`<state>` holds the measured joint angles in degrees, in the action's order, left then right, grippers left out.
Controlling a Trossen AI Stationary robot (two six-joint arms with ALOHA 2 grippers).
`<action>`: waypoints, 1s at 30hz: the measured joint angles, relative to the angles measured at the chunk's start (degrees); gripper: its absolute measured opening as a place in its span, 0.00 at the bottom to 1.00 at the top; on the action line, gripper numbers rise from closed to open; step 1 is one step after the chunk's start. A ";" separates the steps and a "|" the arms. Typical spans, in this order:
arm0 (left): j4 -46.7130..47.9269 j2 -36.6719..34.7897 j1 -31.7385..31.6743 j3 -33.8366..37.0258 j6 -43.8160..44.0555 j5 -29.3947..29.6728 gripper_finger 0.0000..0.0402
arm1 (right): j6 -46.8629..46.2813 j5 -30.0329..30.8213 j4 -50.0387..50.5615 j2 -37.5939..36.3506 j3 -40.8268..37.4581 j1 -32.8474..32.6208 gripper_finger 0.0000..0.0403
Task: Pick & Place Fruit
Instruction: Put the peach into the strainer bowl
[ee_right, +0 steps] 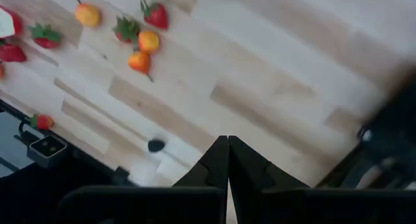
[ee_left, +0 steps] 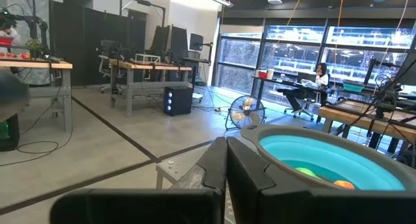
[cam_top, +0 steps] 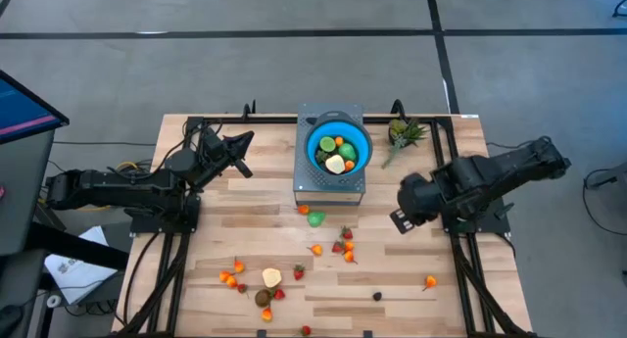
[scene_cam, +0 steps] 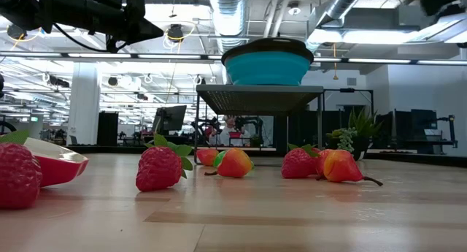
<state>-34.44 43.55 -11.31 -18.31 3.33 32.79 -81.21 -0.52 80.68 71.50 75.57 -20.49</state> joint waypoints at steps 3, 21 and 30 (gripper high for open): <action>0.00 -0.02 0.00 0.00 -0.04 0.00 0.00 | -6.89 0.22 0.05 0.00 -0.02 -4.14 0.00; 0.04 -0.02 0.00 0.00 0.33 -0.02 0.00 | -34.05 0.29 -6.20 0.13 -9.45 -24.58 0.00; 0.04 0.00 0.00 0.00 0.31 0.00 0.00 | -38.69 0.22 -6.57 0.12 -12.74 -28.24 0.16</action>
<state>-34.39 43.55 -11.31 -18.31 3.64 32.80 -119.91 -0.30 74.11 71.63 62.83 -48.73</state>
